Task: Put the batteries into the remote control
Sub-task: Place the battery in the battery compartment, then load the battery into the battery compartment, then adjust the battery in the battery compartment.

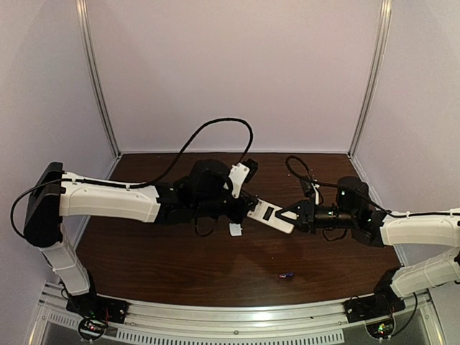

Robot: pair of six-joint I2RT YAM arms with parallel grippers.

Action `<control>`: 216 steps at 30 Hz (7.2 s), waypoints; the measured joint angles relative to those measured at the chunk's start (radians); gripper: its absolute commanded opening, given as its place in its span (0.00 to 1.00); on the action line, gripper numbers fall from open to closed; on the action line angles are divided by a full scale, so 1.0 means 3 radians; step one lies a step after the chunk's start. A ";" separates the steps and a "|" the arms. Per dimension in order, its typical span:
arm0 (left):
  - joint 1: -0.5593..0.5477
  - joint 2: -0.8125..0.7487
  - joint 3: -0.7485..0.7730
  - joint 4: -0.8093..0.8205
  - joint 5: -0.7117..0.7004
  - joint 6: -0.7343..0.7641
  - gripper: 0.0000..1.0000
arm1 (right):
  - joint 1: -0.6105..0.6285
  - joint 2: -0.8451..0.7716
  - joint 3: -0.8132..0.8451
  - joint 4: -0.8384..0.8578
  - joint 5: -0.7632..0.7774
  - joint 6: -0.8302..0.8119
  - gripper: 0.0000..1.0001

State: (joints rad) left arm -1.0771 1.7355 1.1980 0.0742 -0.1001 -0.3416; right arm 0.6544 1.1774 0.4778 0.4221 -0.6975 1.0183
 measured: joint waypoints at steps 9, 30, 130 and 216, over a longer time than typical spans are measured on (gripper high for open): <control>-0.0001 -0.0001 -0.0027 -0.0066 -0.0045 0.0001 0.30 | 0.0003 0.0000 0.0005 -0.0078 0.0000 -0.0081 0.00; 0.0055 -0.0821 -0.0511 -0.0230 0.0131 0.0589 0.73 | -0.0001 -0.0001 0.0192 -0.0640 -0.0084 -0.0587 0.00; -0.0183 -0.0899 -0.0484 -0.0987 0.0618 0.2820 0.36 | 0.0192 0.0226 0.0421 -0.1147 -0.0918 -0.1143 0.00; -0.0248 -0.0890 -0.0392 -0.0655 -0.0058 0.2093 0.83 | 0.0151 0.0184 0.0384 -0.1146 -0.0870 -0.1211 0.00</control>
State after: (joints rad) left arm -1.1515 1.4685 1.0805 -0.1223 -0.1177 0.2863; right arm 0.6998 1.2327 0.5930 0.0784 -0.9585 0.6552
